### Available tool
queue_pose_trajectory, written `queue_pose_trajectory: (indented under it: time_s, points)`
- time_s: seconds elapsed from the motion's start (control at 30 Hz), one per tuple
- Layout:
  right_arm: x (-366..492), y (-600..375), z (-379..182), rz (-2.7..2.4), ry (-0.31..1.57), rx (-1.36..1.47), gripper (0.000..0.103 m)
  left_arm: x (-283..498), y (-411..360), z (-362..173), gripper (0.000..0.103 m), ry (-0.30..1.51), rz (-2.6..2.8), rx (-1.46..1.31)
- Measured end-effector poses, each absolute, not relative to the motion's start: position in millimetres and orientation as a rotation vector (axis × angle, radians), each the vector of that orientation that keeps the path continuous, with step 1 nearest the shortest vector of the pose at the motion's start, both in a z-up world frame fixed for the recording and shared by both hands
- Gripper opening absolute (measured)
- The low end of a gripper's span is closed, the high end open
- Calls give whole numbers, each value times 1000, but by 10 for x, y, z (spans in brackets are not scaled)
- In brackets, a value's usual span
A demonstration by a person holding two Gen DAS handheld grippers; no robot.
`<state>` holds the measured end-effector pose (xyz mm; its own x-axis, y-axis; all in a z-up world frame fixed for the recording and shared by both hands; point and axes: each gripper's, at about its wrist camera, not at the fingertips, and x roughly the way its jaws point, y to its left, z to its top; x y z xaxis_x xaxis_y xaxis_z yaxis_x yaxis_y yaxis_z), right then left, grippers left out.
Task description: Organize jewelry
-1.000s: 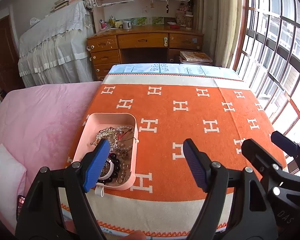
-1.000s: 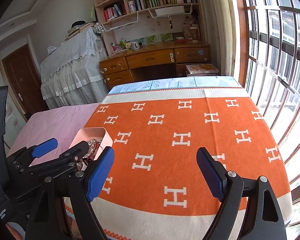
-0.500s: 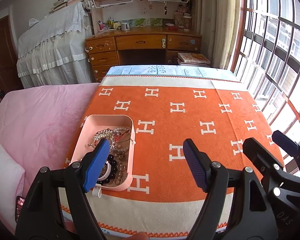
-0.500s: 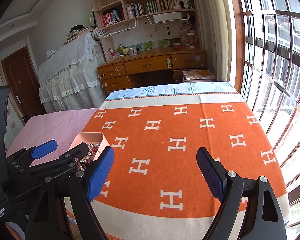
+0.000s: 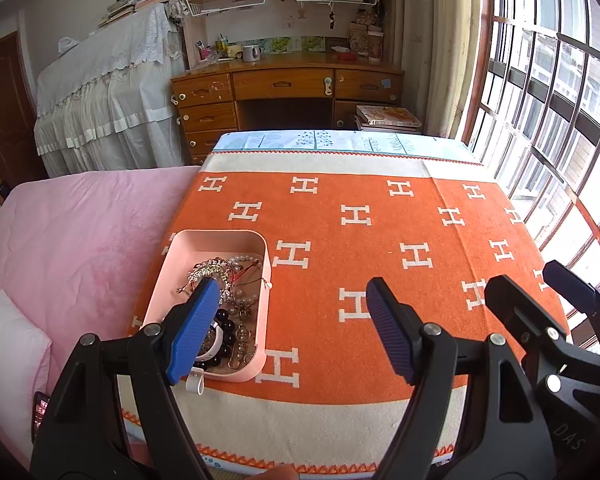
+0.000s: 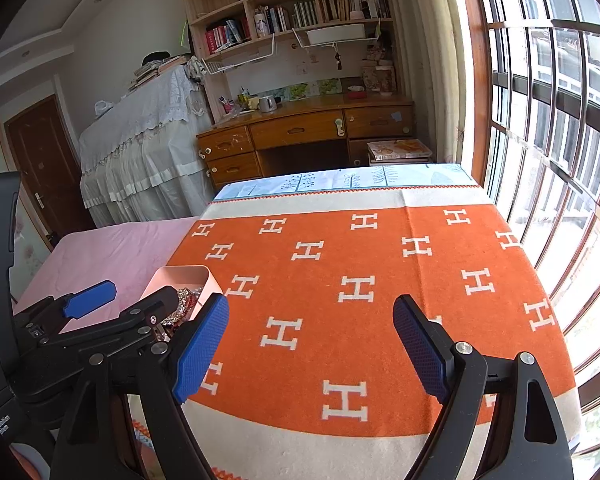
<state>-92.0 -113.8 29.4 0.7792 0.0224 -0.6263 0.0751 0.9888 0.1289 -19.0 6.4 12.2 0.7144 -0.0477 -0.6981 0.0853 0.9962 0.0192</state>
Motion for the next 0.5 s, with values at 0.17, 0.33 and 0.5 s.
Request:
queue_pose_trajectory:
  time_s: [0.17,0.33,0.5]
  points:
    - [-920,-1142,293,-29,677,150,86,-190,61,124,74,772,-74,51]
    - [-921,-1146,292,-29,677,152,86,-188,59,127,74,773,-74,51]
    - [-914,-1131,296,-26,681,159,86,-189,54,130,74,774,-75,52]
